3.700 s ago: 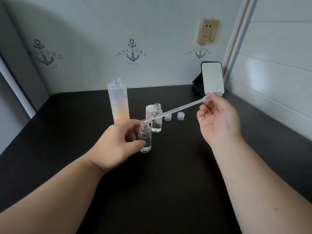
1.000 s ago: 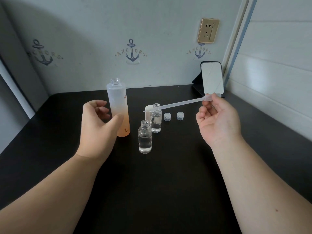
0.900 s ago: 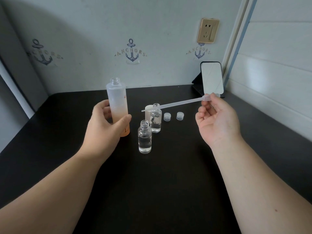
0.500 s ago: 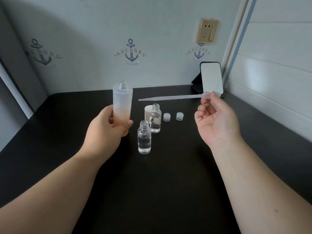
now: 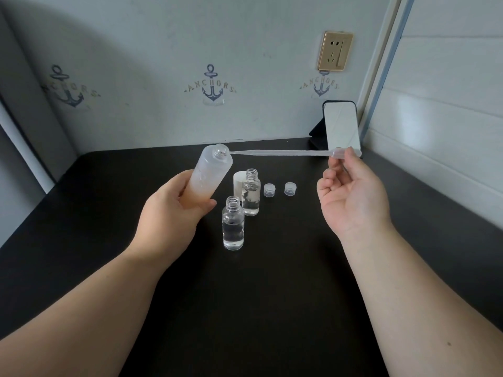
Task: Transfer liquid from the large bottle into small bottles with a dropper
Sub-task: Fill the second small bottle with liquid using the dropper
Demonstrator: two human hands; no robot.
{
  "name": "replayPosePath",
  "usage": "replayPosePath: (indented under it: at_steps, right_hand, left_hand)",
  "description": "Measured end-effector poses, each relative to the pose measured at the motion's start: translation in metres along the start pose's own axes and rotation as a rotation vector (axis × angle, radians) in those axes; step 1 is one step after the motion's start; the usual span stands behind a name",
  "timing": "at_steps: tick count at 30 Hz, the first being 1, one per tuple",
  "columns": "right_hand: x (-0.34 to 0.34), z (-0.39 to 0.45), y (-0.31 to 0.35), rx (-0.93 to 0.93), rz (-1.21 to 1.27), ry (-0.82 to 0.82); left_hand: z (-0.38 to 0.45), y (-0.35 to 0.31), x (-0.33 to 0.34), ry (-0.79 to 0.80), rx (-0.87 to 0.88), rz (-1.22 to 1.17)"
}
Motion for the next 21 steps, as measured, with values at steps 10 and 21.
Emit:
replayPosePath:
  at_steps: [10,21]
  right_hand:
    - [-0.0003,-0.0005,0.0018,-0.018,-0.04,-0.045]
    - [-0.0021,0.0004,0.0008,-0.027,-0.048,-0.069]
  left_hand:
    - [0.0021,0.005,-0.0012,-0.034,0.018,0.055]
    - [0.0011,0.0046,-0.0031,-0.094,0.099,0.202]
Point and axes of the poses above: each hand's wrist, its own z-axis towards the middle knuckle, its own x-axis out of the palm, y = z × x, the point moved 4 cm from there along z, towards the middle knuckle, and after that the axes turned 5 degrees about -x, right-handed, at the moved point
